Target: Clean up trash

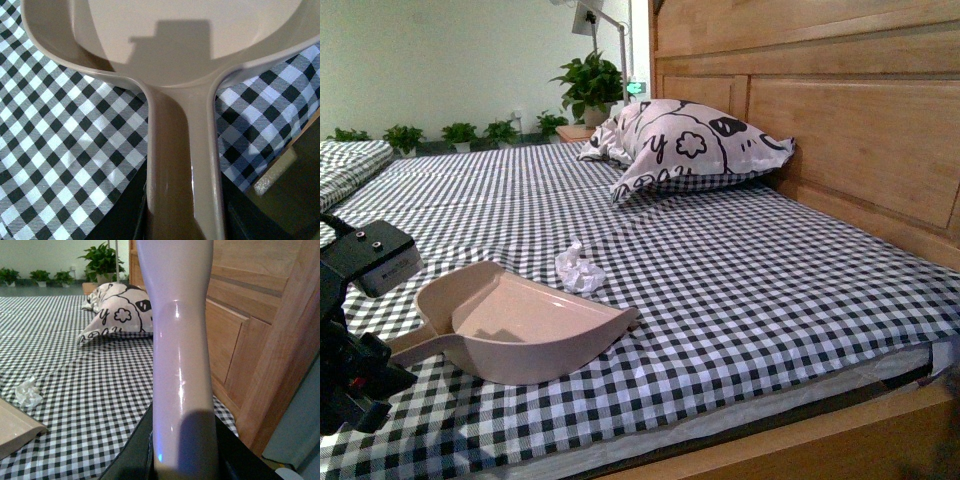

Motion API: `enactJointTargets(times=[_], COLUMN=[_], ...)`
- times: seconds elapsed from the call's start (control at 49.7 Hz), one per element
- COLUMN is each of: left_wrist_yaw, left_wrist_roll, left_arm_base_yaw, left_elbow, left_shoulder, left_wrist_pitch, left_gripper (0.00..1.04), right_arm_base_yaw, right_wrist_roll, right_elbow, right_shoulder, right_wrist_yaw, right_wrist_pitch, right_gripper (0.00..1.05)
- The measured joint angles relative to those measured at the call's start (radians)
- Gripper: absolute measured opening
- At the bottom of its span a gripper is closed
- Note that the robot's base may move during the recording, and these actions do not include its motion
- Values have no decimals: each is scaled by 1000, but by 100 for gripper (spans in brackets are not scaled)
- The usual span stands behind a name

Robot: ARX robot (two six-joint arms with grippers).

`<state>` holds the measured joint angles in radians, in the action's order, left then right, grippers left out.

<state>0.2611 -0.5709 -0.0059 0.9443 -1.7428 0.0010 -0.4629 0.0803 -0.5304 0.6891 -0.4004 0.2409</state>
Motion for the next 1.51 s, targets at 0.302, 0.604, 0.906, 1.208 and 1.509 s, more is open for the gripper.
enactJointTargets(times=[0.302,0.604,0.906,1.208,1.509], left_wrist_yaw=[0,0,2,2,2], left_wrist_roll=[0,0,0,0,0], left_arm_base_yaw=[0,1,1,1,1], left_elbow=[0,0,0,0,0], left_shoulder=[-6,-6,-6,-8,-8], left_wrist_pitch=[0,0,0,0,0], left_gripper=[27,27,27,27,27], right_arm_base_yaw=[0,-26,-80,-81,-76], right_wrist_roll=[0,-21,2,-21,-20], right_elbow=[0,-160,-515,-860,-1204], right_shoulder=[0,117,615,1094,1408], right_wrist_yaw=[0,-88,169,259,221], right_wrist_pitch=[0,-355,-428,-465,-591], right_gripper=[19,19,19,19,19])
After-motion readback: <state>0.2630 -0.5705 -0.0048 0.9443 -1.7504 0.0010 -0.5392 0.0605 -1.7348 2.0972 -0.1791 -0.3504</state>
